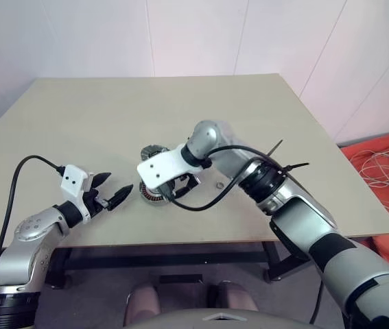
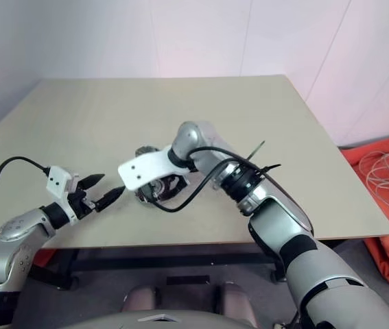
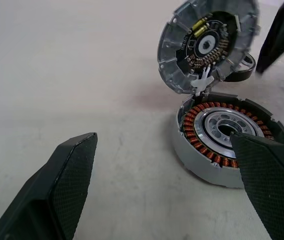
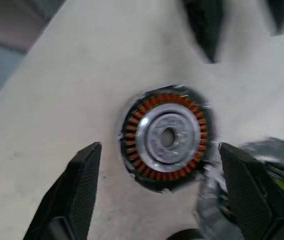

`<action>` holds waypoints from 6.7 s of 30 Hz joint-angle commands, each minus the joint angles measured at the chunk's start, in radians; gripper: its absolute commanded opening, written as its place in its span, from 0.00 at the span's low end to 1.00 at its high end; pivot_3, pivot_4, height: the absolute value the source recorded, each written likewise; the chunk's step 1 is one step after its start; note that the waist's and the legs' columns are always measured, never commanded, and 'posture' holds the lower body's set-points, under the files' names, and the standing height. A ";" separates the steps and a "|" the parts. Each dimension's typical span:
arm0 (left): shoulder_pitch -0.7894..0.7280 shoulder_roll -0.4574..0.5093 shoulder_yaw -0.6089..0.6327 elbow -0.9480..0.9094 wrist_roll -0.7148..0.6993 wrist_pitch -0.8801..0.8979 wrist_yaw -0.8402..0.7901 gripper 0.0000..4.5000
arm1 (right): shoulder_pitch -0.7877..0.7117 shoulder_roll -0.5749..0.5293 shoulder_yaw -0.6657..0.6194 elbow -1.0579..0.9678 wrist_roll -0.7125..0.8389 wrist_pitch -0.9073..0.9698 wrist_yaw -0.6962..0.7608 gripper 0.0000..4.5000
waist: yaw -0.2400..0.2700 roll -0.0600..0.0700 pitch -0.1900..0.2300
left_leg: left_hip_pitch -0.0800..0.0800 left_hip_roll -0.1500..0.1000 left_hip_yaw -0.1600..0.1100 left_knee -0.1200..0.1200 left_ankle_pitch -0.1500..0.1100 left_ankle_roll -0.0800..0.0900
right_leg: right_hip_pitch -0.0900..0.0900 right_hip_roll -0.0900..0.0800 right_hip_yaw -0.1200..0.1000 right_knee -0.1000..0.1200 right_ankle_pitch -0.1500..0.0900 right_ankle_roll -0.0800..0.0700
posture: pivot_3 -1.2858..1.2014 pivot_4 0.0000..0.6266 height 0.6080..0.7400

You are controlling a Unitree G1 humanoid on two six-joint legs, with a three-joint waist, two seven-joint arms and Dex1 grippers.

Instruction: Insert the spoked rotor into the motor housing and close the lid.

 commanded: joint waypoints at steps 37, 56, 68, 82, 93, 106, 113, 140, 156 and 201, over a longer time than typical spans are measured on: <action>0.067 0.061 0.058 -0.028 -0.033 -0.076 -0.125 1.00 | 0.705 -0.211 -0.472 -0.070 0.387 0.056 -0.504 0.94 | 0.041 0.001 0.000 | 0.014 -0.002 0.000 -0.001 0.000 -0.001 | 0.013 0.000 0.000 -0.002 -0.005 0.009 | 0.52 0.00 1.00; 0.049 0.060 0.047 -0.034 -0.031 -0.076 -0.112 1.00 | 0.692 -0.225 -0.438 -0.011 0.385 0.062 -0.521 0.17 | 0.040 -0.001 -0.001 | 0.015 -0.003 0.000 -0.001 0.000 -0.001 | 0.015 0.000 0.000 -0.003 -0.005 0.009 | 0.52 0.00 1.00; 0.038 0.059 0.040 -0.023 -0.027 -0.077 -0.114 1.00 | 0.586 -0.216 -0.337 -0.268 0.446 0.248 -0.414 0.13 | 0.038 0.000 -0.001 | 0.014 -0.002 0.000 -0.001 0.000 -0.001 | 0.014 0.000 0.000 -0.004 -0.005 0.009 | 0.52 0.00 1.00; 0.074 0.062 0.037 -0.039 -0.024 -0.085 -0.126 1.00 | 0.359 -0.028 -0.188 -0.178 0.423 0.378 -0.474 0.13 | 0.042 0.000 -0.001 | 0.013 -0.002 0.000 -0.002 0.000 0.000 | 0.013 -0.001 0.001 -0.004 -0.005 0.009 | 0.52 0.00 1.00; 0.091 0.049 0.040 -0.057 -0.022 -0.086 -0.108 1.00 | 0.310 0.067 -0.145 -0.011 0.382 0.299 -0.505 0.13 | 0.036 0.000 -0.001 | 0.013 -0.002 -0.001 -0.002 0.000 -0.001 | 0.012 0.000 0.001 -0.003 -0.005 0.009 | 0.52 0.00 1.00; 0.099 0.042 0.038 -0.068 -0.021 -0.089 -0.099 1.00 | 0.272 0.110 -0.158 0.138 0.343 0.221 -0.529 0.13 | 0.020 0.000 -0.001 | 0.013 -0.002 -0.001 -0.002 0.000 -0.001 | 0.012 0.000 0.001 -0.003 -0.005 0.009 | 0.52 0.00 1.00; 0.094 0.040 0.040 -0.064 -0.022 -0.092 -0.098 1.00 | 0.260 0.124 -0.173 0.167 0.349 0.220 -0.534 0.13 | 0.017 0.000 -0.001 | 0.013 -0.002 -0.001 -0.002 0.000 -0.001 | 0.012 0.000 0.001 -0.003 -0.005 0.009 | 0.52 0.00 1.00; 0.093 0.039 0.037 -0.069 -0.024 -0.088 -0.092 1.00 | 0.262 0.154 -0.175 0.206 0.341 0.228 -0.530 0.13 | 0.017 0.001 -0.001 | 0.013 -0.001 -0.001 -0.002 0.000 -0.001 | 0.012 0.000 0.001 -0.003 -0.005 0.009 | 0.52 0.00 1.00; 0.087 0.036 0.033 -0.066 -0.021 -0.088 -0.090 1.00 | 0.268 0.155 -0.175 0.208 0.338 0.239 -0.514 0.13 | 0.017 0.001 0.000 | 0.013 -0.001 -0.001 -0.003 0.000 -0.001 | 0.011 0.000 0.001 -0.003 -0.005 0.009 | 0.52 0.00 1.00; 0.100 0.033 0.034 -0.064 -0.026 -0.092 -0.085 1.00 | 0.301 0.139 -0.176 0.089 0.367 0.300 -0.544 0.01 | 0.017 0.001 0.000 | 0.013 -0.001 0.000 -0.004 0.000 -0.001 | 0.011 0.000 0.001 -0.003 -0.005 0.009 | 0.52 0.00 1.00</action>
